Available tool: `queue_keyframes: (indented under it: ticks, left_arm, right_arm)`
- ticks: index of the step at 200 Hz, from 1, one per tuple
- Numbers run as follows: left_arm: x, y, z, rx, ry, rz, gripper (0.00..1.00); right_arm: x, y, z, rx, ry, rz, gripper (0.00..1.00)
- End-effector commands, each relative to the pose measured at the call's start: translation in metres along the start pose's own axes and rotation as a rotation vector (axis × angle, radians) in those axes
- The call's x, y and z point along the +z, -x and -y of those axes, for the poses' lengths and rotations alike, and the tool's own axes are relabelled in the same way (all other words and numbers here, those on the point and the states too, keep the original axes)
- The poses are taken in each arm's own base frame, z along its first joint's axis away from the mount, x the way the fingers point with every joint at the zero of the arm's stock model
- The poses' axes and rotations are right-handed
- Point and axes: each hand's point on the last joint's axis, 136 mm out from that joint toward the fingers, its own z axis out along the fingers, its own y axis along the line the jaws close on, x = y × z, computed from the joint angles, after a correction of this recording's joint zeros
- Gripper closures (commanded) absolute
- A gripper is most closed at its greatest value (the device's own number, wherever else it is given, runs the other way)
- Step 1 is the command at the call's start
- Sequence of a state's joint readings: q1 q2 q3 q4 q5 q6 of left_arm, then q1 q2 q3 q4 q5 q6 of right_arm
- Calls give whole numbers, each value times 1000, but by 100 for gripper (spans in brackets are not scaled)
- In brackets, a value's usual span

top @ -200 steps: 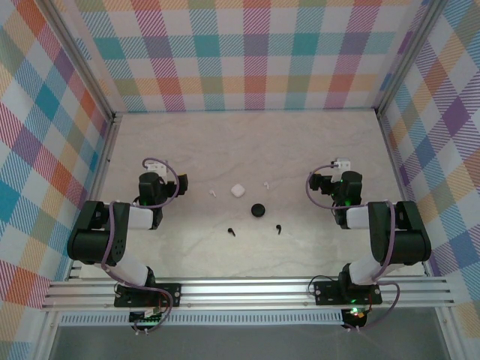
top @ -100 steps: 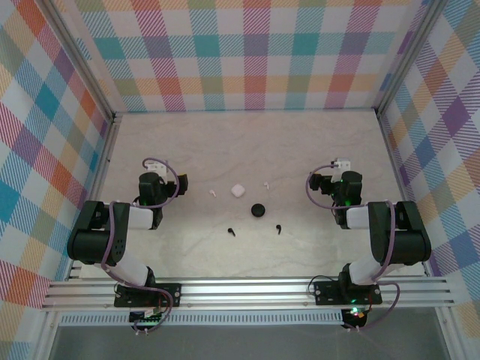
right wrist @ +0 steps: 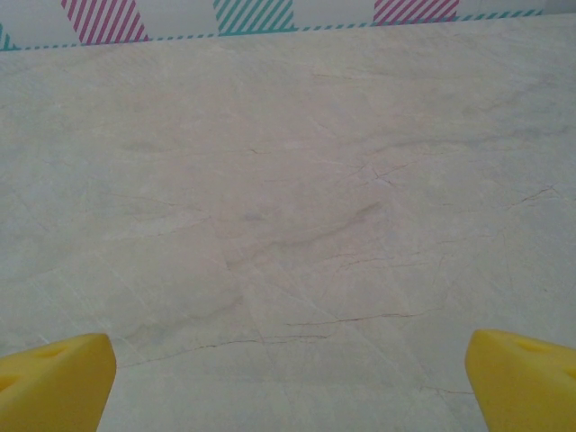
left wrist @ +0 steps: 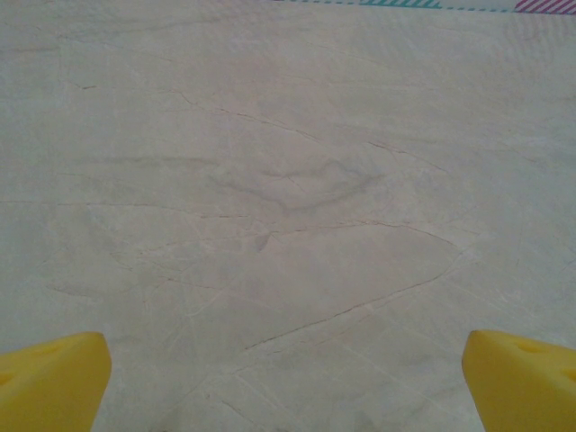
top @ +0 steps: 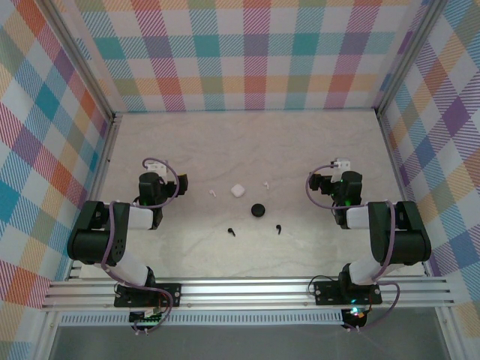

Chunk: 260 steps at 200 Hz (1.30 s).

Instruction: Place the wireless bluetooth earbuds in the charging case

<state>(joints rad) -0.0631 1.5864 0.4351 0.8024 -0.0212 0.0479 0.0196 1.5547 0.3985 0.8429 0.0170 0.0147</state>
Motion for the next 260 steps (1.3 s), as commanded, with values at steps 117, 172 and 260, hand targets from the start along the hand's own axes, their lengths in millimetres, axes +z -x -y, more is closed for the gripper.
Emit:
queue_keyframes:
  ticks: [117,172,260]
  left_arm:
    - [-26,53,-6,-76,50,-83,0]
    - [-55,63,13,-275,-9,-289,0]
    - [-123,-20,72,-342,-61,-633,10]
  right_arm:
    - [-21,43,6,35,-43,-20,0]
    - [-51,64,-12,261,8,-190,0]
    - [-87,21,-175,-14,291,-540,17]
